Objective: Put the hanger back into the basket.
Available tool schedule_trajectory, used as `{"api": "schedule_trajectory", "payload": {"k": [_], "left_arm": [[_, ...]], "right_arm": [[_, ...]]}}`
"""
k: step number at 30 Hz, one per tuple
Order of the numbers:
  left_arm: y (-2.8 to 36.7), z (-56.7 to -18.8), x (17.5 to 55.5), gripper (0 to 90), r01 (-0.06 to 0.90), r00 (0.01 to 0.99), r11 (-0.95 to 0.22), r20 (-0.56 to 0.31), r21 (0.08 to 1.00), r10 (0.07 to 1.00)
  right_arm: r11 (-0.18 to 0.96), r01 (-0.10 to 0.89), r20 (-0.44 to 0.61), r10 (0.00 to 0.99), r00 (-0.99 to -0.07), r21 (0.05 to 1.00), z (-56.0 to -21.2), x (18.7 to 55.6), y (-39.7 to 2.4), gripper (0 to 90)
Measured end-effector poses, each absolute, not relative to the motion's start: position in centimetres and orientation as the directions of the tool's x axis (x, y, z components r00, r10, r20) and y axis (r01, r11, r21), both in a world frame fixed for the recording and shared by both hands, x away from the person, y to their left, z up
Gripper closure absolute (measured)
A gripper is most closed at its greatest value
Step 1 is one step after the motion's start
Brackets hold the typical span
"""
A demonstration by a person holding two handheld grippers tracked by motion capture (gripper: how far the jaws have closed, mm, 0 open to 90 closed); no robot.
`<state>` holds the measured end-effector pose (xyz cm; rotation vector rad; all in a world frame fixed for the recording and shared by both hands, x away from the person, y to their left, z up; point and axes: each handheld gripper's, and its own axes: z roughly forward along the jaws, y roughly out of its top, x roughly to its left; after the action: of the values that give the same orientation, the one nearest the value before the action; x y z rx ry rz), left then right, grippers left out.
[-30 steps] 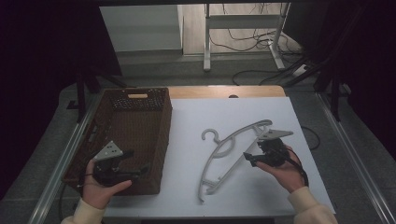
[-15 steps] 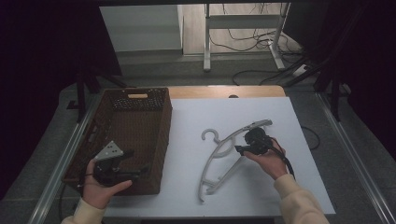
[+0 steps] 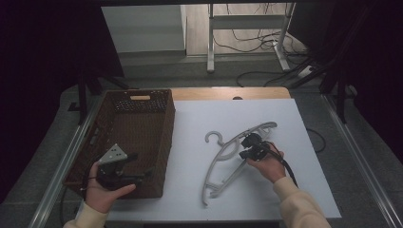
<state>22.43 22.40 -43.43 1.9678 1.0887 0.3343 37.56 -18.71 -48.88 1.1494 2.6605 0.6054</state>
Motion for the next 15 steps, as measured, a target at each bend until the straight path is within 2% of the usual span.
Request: {"api": "schedule_trajectory", "payload": {"k": [8,15], "left_arm": [[22.4,-43.4,22.4,18.4,0.571,0.586,-0.269,-0.155,0.776,0.796],[22.4,-43.4,22.4,18.5,0.571,0.587,-0.27,-0.155,0.776,0.795]], "right_arm": [[0.63,0.666,-0.005,0.728,-0.685,0.398,-49.1,36.9,-18.6,89.4],[0.638,0.671,0.005,0.724,-0.69,0.378,-49.1,34.9,-20.1,89.4]]}}
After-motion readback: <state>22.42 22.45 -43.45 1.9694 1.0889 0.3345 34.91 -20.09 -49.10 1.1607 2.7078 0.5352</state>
